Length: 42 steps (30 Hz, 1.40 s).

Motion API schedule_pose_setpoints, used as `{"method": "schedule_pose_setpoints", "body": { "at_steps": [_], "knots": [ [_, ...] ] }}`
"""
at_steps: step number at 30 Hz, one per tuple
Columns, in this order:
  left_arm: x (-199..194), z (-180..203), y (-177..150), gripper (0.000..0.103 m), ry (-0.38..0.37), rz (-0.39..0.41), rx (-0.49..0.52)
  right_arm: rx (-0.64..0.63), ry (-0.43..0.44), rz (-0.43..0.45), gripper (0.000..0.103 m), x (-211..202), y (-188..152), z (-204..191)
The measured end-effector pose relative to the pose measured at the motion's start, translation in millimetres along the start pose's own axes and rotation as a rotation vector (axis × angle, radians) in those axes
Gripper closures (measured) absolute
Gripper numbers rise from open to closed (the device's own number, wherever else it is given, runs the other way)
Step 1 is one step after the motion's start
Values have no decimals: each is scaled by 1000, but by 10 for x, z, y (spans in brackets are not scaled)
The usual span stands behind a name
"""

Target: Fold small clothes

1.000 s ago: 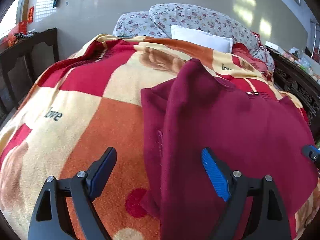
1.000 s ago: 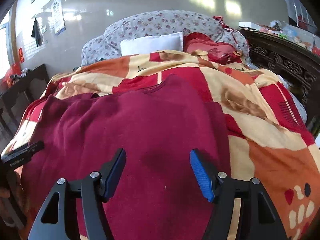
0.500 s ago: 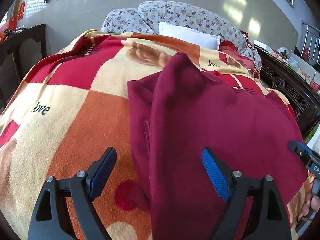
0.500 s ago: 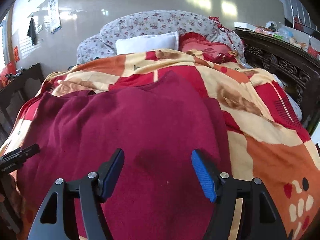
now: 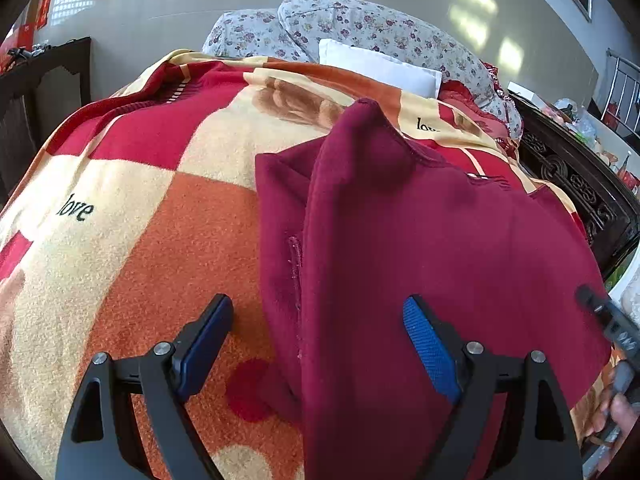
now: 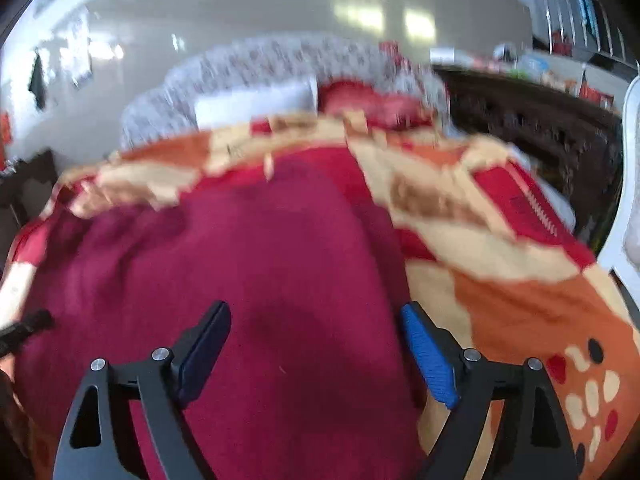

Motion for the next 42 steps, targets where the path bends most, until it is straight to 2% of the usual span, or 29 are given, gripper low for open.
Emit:
{"method": "schedule_pose_setpoints", "body": {
  "at_steps": [5,8,11,15,19,24,29,31,36,42],
  "knots": [
    [-51,-14,3,17,-20,6,-7,5,-12,35,13,-94,26,2],
    [-122,-37,-2,17,-52,17,-17,13,33,56,13,-249,113,-76],
    [-165,-75,3,17,-34,31,-29,-25,88,57,13,-331,227,-277],
    [-183,-118,10,17,-16,37,-42,-62,216,22,13,-325,361,-603],
    [-145,-138,8,17,22,28,-40,-166,198,23,13,-324,398,-936],
    [-123,-160,13,17,21,21,-46,-176,342,-47,13,-205,493,-1251],
    [-115,-169,15,17,20,17,-48,-275,386,-90,13,-159,607,-1659],
    [-118,-172,20,17,19,14,-48,-280,433,-113,13,-112,674,-1810],
    [-124,-181,22,17,16,10,-51,-319,442,-161,13,36,755,-2090],
    [-126,-286,12,17,-26,-18,-107,-241,479,-201,13,225,887,-2231]
  ]
}}
Point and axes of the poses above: each gripper's, at about its wrist camera, not at the fingertips, and x roughly the way its jaws point, z to its right, y to its top, the point moved 1 cm from there along x, roughly the way its jaws point, and after that the axes turned 6 degrees about -x, right-handed, at the moved point
